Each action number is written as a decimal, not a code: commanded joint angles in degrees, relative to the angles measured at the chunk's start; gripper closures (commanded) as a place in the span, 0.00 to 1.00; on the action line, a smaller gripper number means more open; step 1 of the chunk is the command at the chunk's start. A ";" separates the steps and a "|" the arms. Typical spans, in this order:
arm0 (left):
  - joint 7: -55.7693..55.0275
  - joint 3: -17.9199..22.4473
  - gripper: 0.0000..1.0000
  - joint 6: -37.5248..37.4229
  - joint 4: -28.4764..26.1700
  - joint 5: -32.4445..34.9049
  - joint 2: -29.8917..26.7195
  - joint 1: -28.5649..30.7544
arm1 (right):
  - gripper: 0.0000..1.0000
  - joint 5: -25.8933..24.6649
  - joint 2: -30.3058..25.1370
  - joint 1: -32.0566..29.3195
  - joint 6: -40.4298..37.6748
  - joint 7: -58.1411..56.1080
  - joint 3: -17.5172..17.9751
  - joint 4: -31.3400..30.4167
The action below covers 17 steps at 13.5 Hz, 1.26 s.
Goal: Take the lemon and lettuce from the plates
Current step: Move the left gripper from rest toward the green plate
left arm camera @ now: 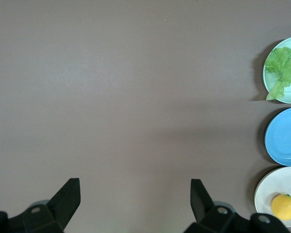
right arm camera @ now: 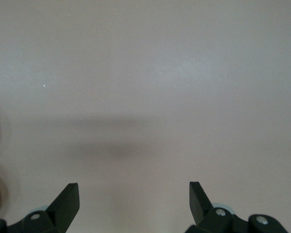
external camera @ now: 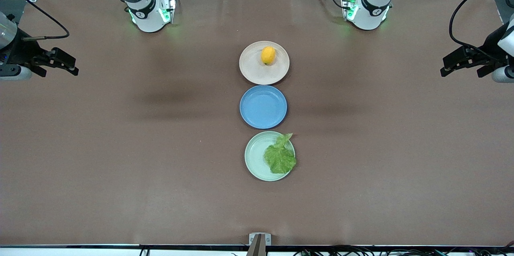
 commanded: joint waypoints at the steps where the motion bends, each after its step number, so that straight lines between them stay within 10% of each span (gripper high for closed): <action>1: -0.13 0.26 0.00 -0.59 0.46 -0.17 -0.22 -0.25 | 0.00 0.20 -1.47 -1.55 0.98 -0.05 0.77 -1.97; 11: -5.56 -0.35 0.00 -0.51 0.54 -1.05 1.18 -1.65 | 0.00 0.11 2.66 -1.82 1.06 -0.32 0.59 2.51; 17: -25.14 -3.96 0.00 4.92 6.25 -2.10 15.05 -11.65 | 0.00 0.11 2.84 -1.82 0.10 -0.41 0.59 2.25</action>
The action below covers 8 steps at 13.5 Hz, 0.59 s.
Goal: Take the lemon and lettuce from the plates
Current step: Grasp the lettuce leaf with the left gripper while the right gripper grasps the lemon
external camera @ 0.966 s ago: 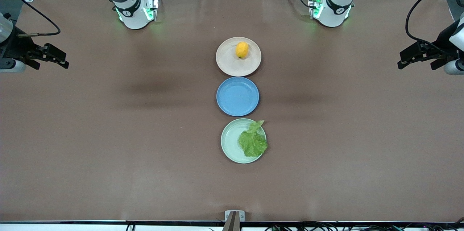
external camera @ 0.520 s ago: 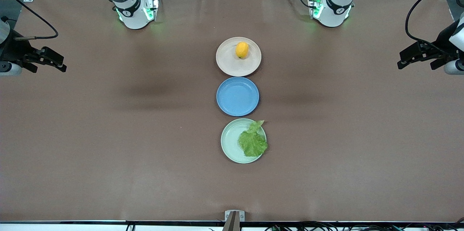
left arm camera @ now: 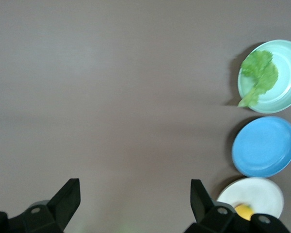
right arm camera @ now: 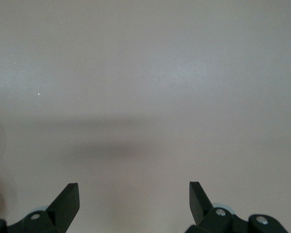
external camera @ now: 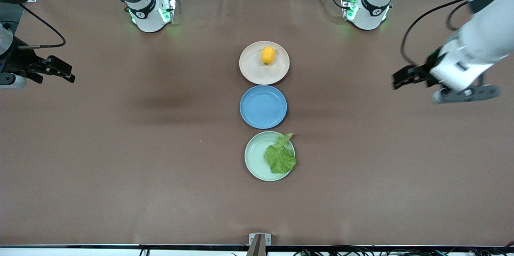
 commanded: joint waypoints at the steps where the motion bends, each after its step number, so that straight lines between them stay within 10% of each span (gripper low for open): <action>1: -9.08 0.12 0.00 4.06 4.97 -0.40 9.26 -5.39 | 0.00 0.11 0.29 -1.06 -0.95 -0.32 0.65 0.51; 8: -26.58 0.12 0.00 32.52 6.20 -0.49 25.61 -14.19 | 0.00 0.02 3.71 -0.89 -0.78 -0.31 0.74 2.00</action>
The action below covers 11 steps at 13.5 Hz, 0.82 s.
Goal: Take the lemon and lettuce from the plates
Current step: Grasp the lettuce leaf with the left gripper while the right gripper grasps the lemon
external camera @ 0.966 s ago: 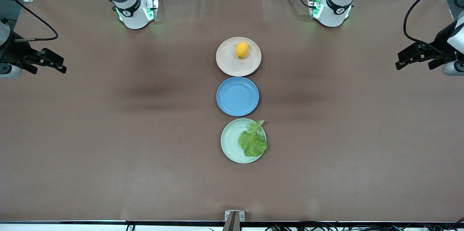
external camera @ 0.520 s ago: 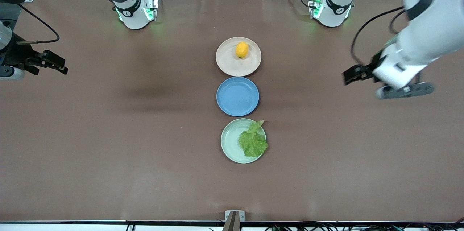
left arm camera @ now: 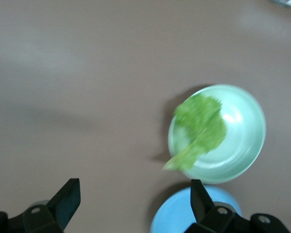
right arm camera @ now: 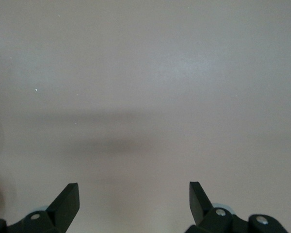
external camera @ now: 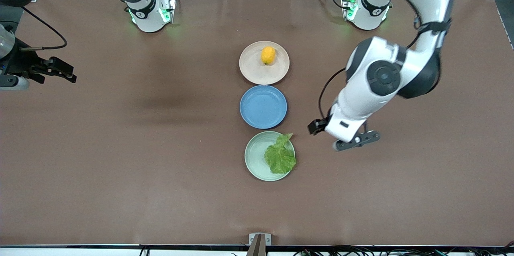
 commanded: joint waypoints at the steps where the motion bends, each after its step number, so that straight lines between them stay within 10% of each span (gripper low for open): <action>1: -7.07 0.25 0.00 9.93 3.10 -0.47 6.81 -2.12 | 0.00 0.19 3.01 -1.14 0.08 -0.16 0.67 1.90; 11: -17.30 0.08 0.01 22.90 4.07 -1.09 17.46 -6.35 | 0.00 7.14 6.28 14.47 0.68 28.15 1.03 -2.30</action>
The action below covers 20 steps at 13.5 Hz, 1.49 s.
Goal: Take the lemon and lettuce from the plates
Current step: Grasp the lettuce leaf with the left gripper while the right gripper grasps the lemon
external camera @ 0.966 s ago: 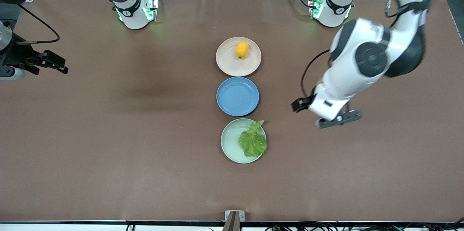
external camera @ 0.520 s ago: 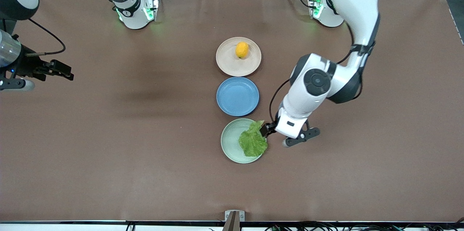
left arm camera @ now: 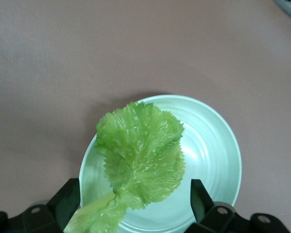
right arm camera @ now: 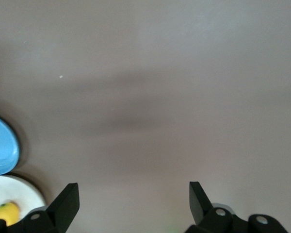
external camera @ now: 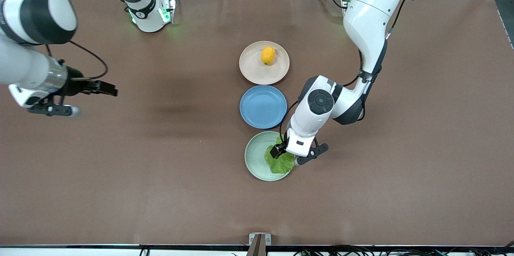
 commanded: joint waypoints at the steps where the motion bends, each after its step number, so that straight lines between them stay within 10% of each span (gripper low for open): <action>1: -0.50 0.19 0.04 0.08 1.32 -0.93 1.03 -0.25 | 0.00 0.33 -2.83 9.25 4.30 14.93 -0.14 -5.24; 8: -0.67 0.19 0.30 0.08 1.41 -0.93 2.88 -0.33 | 0.00 0.42 -0.57 37.11 27.06 50.62 -0.23 -16.69; 20: -0.58 0.19 0.93 0.08 1.41 -0.93 2.70 -0.33 | 0.01 -1.34 20.81 59.37 52.92 70.86 -0.84 -15.80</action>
